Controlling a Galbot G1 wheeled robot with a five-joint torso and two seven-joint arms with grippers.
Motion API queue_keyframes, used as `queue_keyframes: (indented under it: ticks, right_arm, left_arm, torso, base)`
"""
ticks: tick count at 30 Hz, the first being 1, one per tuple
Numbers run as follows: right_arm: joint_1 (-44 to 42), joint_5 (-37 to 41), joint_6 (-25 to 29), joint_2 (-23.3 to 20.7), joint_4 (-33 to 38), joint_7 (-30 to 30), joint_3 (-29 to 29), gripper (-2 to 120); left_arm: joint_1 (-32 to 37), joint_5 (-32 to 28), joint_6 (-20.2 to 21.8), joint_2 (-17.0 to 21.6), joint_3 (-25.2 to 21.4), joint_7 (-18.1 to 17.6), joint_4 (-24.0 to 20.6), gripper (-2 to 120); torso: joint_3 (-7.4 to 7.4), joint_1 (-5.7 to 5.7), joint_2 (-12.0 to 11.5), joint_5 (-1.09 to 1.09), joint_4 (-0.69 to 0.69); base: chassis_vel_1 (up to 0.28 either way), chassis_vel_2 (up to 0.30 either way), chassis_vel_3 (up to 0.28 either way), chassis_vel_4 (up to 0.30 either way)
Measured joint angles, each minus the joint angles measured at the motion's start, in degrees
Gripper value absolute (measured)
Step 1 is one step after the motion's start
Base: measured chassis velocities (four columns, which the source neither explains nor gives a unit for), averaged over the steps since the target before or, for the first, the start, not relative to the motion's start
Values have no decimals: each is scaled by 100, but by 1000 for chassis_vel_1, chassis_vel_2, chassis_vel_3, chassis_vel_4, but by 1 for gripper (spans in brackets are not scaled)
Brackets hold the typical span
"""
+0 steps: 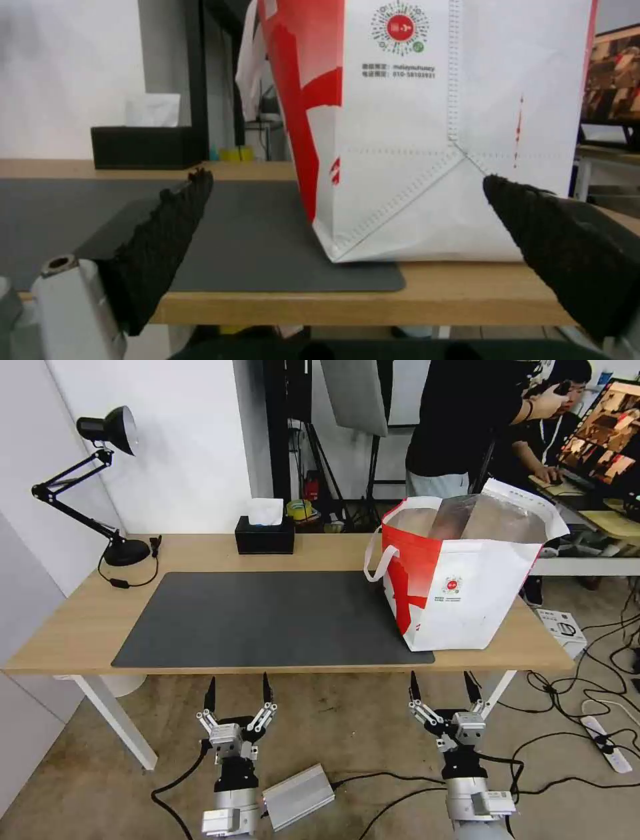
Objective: Pick up the trash from the table and place it into the takeout bag.
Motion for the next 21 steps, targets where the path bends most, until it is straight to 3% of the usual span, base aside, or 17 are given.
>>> queue_keyframes:
  ticks: [21]
  right_arm:
    - [0,0,0,0,0,0,0,100]
  left_arm:
    - [-9,-4,-6,7,16,13,16,100]
  torso:
    - [0,0,0,-2,0]
  base:
    - [0,0,0,0]
